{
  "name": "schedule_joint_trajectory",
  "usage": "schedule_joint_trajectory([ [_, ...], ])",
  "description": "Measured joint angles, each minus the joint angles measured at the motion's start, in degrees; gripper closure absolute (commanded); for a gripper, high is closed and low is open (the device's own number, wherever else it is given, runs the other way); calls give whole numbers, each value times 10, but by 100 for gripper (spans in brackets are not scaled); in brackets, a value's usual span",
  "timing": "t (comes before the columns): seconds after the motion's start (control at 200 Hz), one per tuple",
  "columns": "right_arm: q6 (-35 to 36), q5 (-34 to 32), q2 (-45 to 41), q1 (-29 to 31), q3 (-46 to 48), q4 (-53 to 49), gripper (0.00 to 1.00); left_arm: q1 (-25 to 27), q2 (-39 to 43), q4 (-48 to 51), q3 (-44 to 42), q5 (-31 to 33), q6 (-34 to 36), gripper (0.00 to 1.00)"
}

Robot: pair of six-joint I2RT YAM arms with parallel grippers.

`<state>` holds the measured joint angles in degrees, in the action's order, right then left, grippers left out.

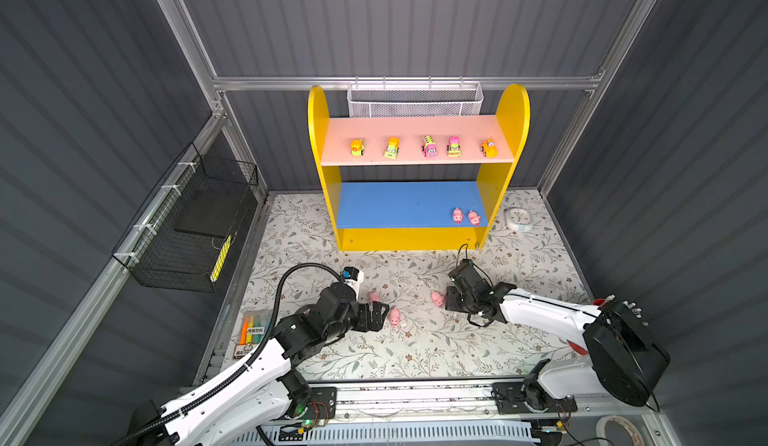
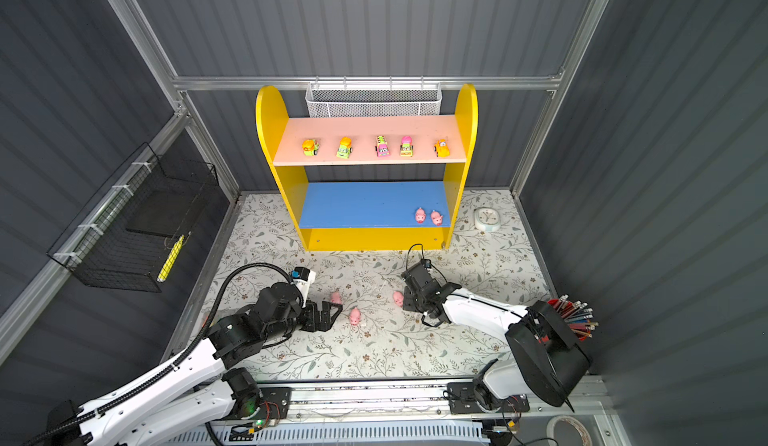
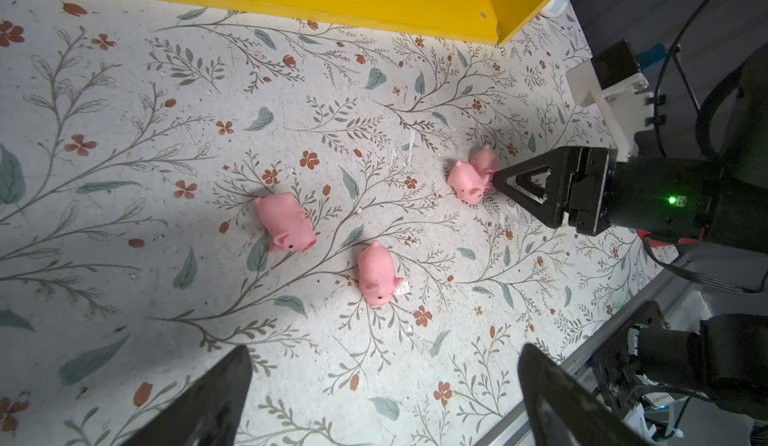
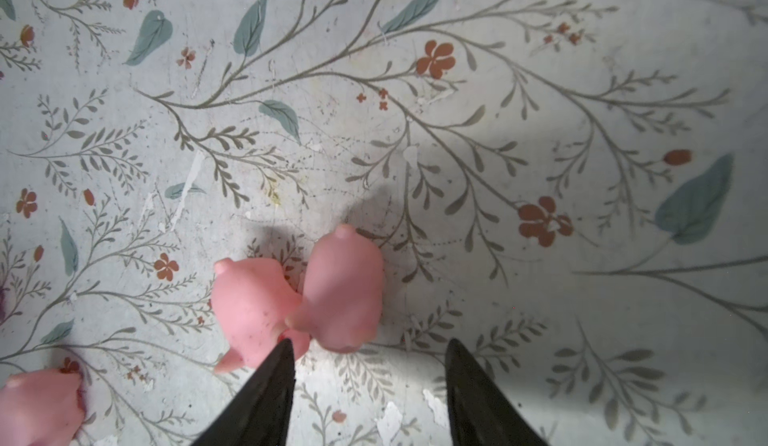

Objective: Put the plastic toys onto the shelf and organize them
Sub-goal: 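Lower the open right gripper over a pink pig on the table, then close the right gripper on the pink pig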

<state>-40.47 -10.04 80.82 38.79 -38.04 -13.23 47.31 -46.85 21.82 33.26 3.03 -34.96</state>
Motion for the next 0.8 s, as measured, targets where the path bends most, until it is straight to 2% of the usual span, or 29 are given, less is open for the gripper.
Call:
schedule_joint_trajectory([
  [0.52,3,-9,60,-3,-23,24,44,0,-14,12,25,12,15,0],
  [0.8,10,-14,61,-10,-26,26,54,0,-22,17,34,15,19,0],
])
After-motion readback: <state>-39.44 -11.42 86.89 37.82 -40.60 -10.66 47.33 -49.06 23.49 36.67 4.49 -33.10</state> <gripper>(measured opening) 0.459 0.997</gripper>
